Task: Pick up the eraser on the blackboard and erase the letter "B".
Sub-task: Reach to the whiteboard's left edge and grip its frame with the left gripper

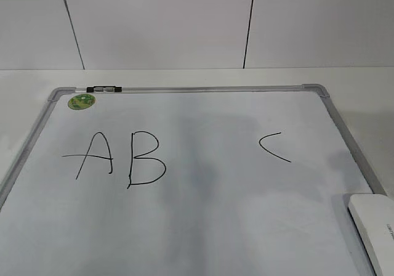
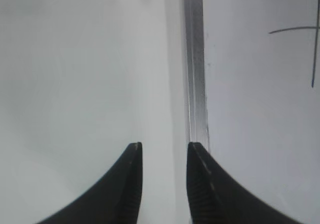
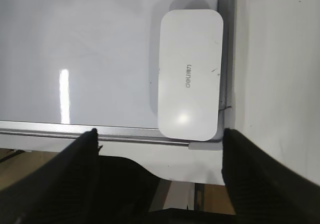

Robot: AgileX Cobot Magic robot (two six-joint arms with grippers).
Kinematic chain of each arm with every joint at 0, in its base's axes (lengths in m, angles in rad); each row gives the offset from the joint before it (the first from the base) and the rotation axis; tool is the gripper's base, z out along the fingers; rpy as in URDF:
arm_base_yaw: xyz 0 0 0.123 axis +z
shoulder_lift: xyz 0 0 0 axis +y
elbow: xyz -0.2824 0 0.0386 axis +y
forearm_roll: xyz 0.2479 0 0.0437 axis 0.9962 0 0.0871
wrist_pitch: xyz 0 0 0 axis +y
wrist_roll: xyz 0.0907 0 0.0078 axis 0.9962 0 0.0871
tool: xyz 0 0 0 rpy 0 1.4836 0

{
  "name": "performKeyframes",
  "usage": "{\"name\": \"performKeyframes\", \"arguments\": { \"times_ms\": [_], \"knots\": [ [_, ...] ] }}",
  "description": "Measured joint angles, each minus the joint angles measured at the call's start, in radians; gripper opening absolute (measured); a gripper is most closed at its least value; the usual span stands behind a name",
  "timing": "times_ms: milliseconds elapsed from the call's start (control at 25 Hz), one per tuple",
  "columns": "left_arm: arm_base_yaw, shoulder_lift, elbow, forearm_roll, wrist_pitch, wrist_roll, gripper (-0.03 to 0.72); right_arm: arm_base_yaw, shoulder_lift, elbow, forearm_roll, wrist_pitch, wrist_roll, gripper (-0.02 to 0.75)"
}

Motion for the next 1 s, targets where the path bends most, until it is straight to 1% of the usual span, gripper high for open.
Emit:
{"name": "performKeyframes", "arguments": {
  "times_ms": [160, 360, 760, 1000],
  "knots": [
    [0.000, 0.153, -0.044, 0.000, -0.068, 0.000, 0.226, 0.000, 0.000, 0.000, -0.002, 0.000, 0.000, 0.594],
    [0.000, 0.286, -0.067, -0.015, -0.100, 0.013, 0.226, 0.000, 0.000, 0.000, -0.002, 0.000, 0.000, 0.593],
    [-0.039, 0.362, -0.076, -0.041, -0.185, 0.028, 0.226, 0.000, 0.012, 0.000, -0.002, 0.000, 0.000, 0.593],
    [-0.045, 0.380, -0.088, -0.042, -0.218, 0.030, 0.226, 0.000, 0.012, 0.000, -0.002, 0.000, 0.000, 0.593]
  ]
}}
